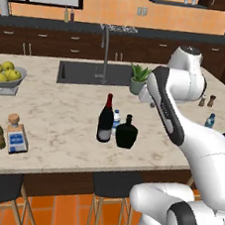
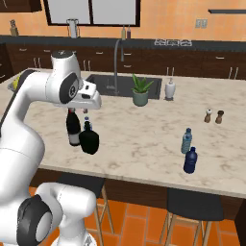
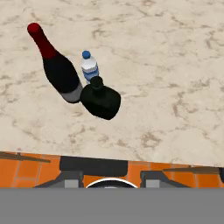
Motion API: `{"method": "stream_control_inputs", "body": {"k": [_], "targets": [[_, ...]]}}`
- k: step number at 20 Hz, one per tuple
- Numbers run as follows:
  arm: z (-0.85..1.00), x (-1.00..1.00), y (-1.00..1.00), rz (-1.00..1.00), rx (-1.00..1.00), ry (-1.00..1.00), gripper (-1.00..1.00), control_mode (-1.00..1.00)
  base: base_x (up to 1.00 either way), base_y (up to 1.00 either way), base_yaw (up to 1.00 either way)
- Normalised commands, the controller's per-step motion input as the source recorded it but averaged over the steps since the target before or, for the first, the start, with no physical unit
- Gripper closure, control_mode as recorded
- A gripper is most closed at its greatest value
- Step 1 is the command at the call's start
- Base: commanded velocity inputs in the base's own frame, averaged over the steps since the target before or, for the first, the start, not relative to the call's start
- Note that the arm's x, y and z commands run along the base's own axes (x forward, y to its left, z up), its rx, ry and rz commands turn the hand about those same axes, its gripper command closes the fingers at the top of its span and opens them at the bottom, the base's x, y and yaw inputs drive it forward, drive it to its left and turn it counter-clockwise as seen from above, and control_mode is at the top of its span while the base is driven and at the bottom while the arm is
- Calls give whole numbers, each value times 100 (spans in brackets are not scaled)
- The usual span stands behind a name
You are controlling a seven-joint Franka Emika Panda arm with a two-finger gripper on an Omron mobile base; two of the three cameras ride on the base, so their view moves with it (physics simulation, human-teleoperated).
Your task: Move the plastic bottles in the middle to the plastics group, and the glass bottles in the middle to the glass group.
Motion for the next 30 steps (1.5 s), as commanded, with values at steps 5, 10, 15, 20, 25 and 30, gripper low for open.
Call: {"method": "stream_control_inputs", "body": {"k": [5,10,15,20,25,30], "targets": [[-21,-22,-6,0,-1,0,-100,-100,0,0,0],[-59,-3,8,1,3,8,-100,-100,0,0,0],[-45,54,27,15,5,1,-100,-100,0,0,0],[-20,68,40,19,-2,0,-100,-100,0,0,0],[-25,59,18,13,-8,19,-100,-100,0,0,0],[-35,43,0,11,-3,22,-100,-100,0,0,0]]}}
